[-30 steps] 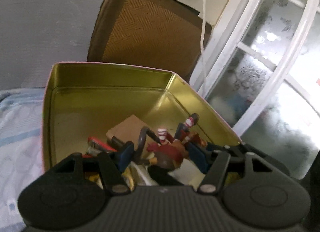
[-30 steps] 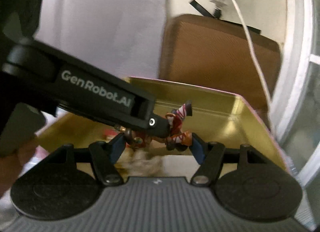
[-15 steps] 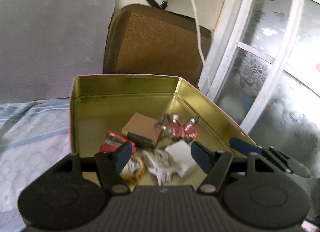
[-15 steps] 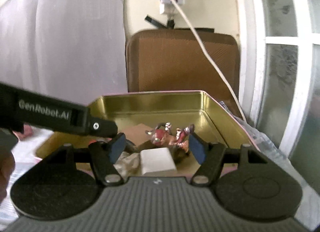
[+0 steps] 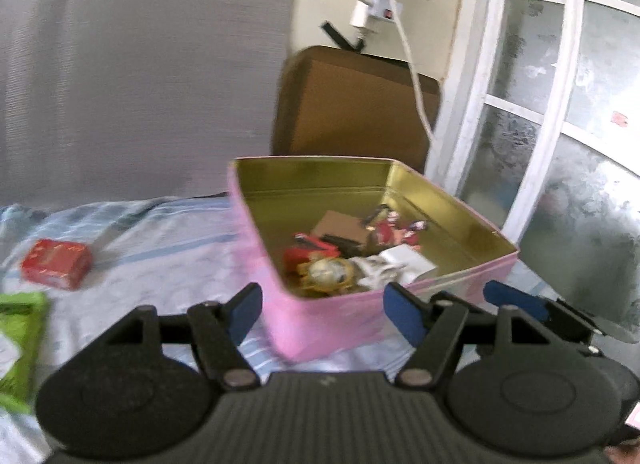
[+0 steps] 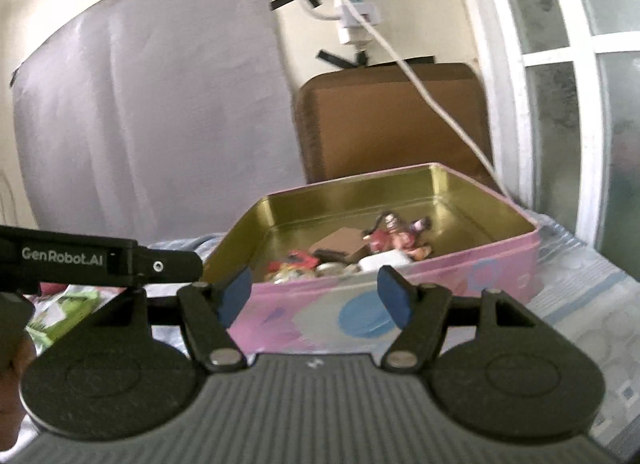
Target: Organize rigid objects
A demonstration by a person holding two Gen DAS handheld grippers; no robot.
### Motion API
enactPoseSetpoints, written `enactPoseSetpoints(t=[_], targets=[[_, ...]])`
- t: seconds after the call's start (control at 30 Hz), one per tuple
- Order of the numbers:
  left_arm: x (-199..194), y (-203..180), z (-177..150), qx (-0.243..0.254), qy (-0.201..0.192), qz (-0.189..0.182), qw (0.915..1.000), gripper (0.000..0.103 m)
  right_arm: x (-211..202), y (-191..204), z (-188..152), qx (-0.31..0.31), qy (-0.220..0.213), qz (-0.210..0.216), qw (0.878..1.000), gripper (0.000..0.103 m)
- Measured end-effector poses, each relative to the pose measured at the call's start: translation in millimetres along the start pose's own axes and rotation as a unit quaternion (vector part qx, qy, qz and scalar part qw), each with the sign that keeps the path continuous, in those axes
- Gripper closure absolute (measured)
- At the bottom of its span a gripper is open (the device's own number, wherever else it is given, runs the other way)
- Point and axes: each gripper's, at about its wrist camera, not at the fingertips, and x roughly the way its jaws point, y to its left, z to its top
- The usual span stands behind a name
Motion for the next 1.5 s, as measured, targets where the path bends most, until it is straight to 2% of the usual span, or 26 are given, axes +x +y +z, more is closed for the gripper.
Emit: enactPoseSetpoints(t=[0.47,1.03,1.17,1.27,1.37,1.43,1.5], targets=[[-35.2,73.6,-37.1,-0.028,-0.01,0.101,0.9945,0.034,17.3,50.2,-17.3,-0.034,0.042,0.038,0.998,0.031],[-66.3,129.4,-93.3,-0.042,0.005,0.161,0.986,0.034,32.0,99.3,-39.7,-0.062,0.097,0.095,0.989,0.031],[-83.3,155.8,-103.4,-0.072,0.003,0.176,0.9818,0.034,36.7,110.1,-42.2,-0.066,0.106,0.107,0.986,0.032],[-96.0,179.5,-103.5,-0.091,-0.012,0.206,0.9743,0.034,44.1,122.8,-41.2,-0.066,0.119,0.131,0.982,0.032],[-111.1,205.9,-105.2,-0.129,-0.04,0.241,0.9611,0.034,53.4,139.2,-38.9,-0.067,0.13,0.162,0.976,0.032],[-124.7,224.0,-111.2,-0.176,-0.071,0.254,0.9483,0.034,60.9,153.8,-38.5,-0.073,0.138,0.177,0.972,0.032],[-136.7,240.1,-119.2,-0.238,-0.103,0.25,0.9326,0.034,70.4,172.2,-38.5,-0.076,0.146,0.191,0.968,0.031]])
